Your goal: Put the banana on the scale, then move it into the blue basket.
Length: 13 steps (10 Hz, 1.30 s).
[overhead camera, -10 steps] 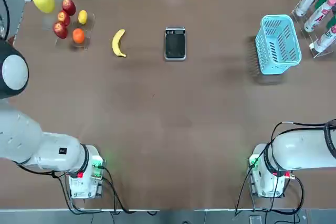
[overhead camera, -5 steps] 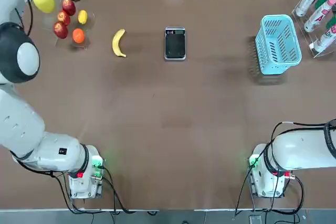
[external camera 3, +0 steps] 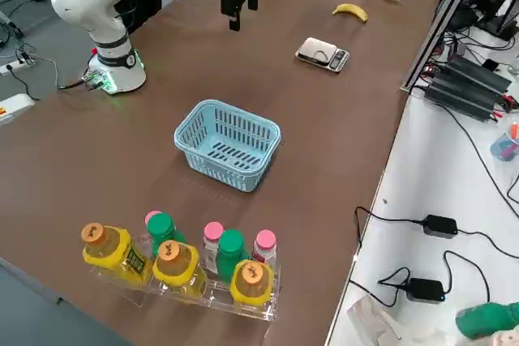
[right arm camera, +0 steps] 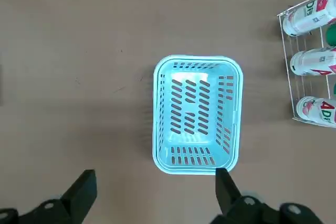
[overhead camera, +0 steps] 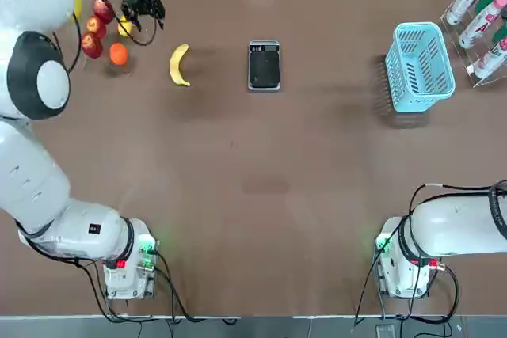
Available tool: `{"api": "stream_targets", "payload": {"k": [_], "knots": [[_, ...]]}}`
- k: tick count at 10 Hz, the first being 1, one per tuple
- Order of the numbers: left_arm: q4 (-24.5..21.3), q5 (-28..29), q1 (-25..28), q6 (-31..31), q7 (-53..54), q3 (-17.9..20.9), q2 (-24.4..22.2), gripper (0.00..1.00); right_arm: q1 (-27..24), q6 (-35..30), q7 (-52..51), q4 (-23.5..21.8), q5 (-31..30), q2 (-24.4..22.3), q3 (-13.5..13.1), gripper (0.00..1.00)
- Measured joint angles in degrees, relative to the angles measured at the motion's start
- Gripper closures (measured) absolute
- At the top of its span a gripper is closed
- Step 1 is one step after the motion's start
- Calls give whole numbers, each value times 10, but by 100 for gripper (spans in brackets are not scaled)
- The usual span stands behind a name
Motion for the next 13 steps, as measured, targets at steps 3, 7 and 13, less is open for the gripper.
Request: {"api": "stream_targets", "payload": {"k": [3, 7, 13], "knots": [[-5, 0, -3, 78, -1, -3, 94, 3, 0, 0, 0, -1, 0, 0, 0, 0], [-3, 0, -27, 132, -5, -7, 157, 6, 0, 0, 0, -1, 0, 0, 0, 0], [-2, 0, -26, 151, -6, -5, 167, 49, 0, 0, 0, -2, 0, 2, 1, 0]]}}
